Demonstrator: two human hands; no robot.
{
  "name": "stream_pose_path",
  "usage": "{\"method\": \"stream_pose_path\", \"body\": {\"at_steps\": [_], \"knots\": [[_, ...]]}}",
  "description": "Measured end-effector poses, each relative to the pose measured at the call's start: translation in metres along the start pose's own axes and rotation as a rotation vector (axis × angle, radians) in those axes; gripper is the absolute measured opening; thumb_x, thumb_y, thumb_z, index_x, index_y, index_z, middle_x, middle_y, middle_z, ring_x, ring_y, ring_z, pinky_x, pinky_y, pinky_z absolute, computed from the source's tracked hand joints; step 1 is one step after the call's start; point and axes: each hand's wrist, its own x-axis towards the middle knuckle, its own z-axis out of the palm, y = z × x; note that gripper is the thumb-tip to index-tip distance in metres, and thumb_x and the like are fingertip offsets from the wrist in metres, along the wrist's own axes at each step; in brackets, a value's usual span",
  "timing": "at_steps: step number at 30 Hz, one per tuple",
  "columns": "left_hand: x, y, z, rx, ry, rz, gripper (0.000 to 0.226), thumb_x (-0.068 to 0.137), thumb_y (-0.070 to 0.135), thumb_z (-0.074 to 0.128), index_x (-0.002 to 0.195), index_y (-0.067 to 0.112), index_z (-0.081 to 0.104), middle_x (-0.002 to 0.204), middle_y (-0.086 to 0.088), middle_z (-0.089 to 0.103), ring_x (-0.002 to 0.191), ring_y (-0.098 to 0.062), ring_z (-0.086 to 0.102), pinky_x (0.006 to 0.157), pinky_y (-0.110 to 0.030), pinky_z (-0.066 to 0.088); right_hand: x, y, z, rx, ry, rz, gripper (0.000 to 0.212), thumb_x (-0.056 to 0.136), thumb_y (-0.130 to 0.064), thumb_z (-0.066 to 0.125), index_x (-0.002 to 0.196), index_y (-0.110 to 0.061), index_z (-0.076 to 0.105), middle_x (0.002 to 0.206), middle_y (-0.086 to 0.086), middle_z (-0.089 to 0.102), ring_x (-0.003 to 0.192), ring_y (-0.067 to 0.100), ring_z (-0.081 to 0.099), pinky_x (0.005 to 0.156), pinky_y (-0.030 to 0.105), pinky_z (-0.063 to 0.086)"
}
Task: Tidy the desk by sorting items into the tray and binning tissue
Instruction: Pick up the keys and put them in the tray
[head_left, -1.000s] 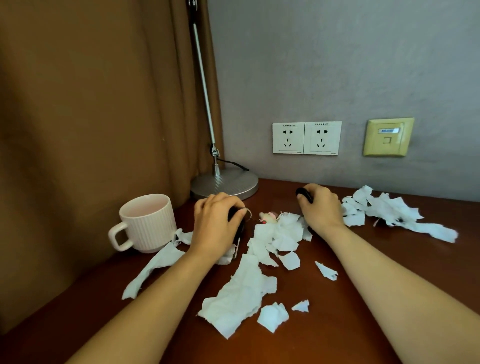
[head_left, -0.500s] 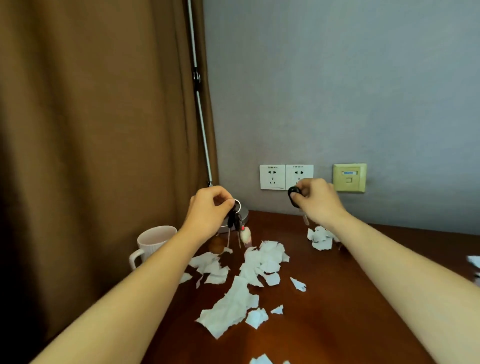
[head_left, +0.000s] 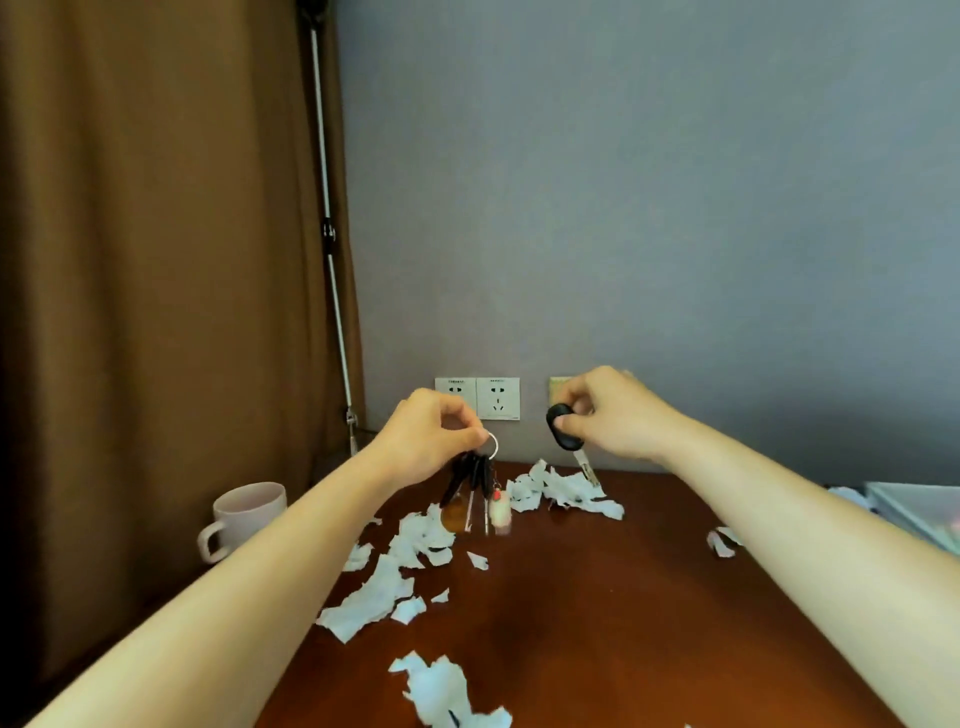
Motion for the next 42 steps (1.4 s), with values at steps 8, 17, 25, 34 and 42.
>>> {"method": "stream_pose_path", "body": {"at_steps": [8,17,25,34,42], "knots": [[-0.001,0.093,0.051,-0.021,-0.173,0.183,0.013,0.087,0.017,0.065,0.080,0.007,0.070,0.086,-0.009,0.074,0.087,-0.026,0.068,0.085,-0.039,0.053,-0.073,0.035,-0.069,-0.181,-0.021,0.034,0.012,0.086,-0.016,0.060,0.075,-0.021,0.061,0.063,-0.008,0.053,0.067,0.015,0.050,0.058,0.026,0.037],[0.002,0.188,0.138,-0.068,-0.303,0.374,0.015,0.089,0.014,0.060,0.075,0.017,0.064,0.086,-0.004,0.074,0.089,-0.019,0.067,0.088,-0.032,0.050,-0.149,0.122,-0.143,-0.309,0.047,0.304,0.023,0.083,-0.021,0.060,0.063,-0.030,0.054,0.064,-0.008,0.054,0.075,0.021,0.055,0.075,0.037,0.051],[0.019,0.272,0.223,-0.056,-0.235,0.485,0.011,0.090,0.017,0.056,0.081,0.018,0.062,0.092,-0.007,0.072,0.089,-0.025,0.064,0.084,-0.035,0.052,-0.215,0.201,-0.216,-0.331,0.166,0.480,0.020,0.083,-0.012,0.060,0.067,-0.024,0.060,0.055,-0.007,0.049,0.062,0.017,0.048,0.058,0.024,0.039],[0.044,0.338,0.321,-0.386,-0.258,0.374,0.029,0.090,0.011,0.055,0.064,0.023,0.053,0.085,-0.011,0.073,0.072,-0.020,0.059,0.079,-0.041,0.057,-0.255,0.289,-0.264,-0.338,0.273,0.622,0.029,0.081,-0.011,0.062,0.058,-0.028,0.056,0.059,-0.007,0.052,0.066,0.019,0.050,0.060,0.028,0.039],[0.062,0.372,0.409,-0.439,-0.213,0.327,0.022,0.088,0.016,0.058,0.067,0.021,0.056,0.086,-0.010,0.072,0.087,-0.032,0.066,0.081,-0.042,0.055,-0.249,0.366,-0.253,-0.371,0.287,0.687,0.021,0.084,-0.017,0.061,0.071,-0.031,0.051,0.079,-0.002,0.058,0.086,0.027,0.058,0.077,0.029,0.045]]}}
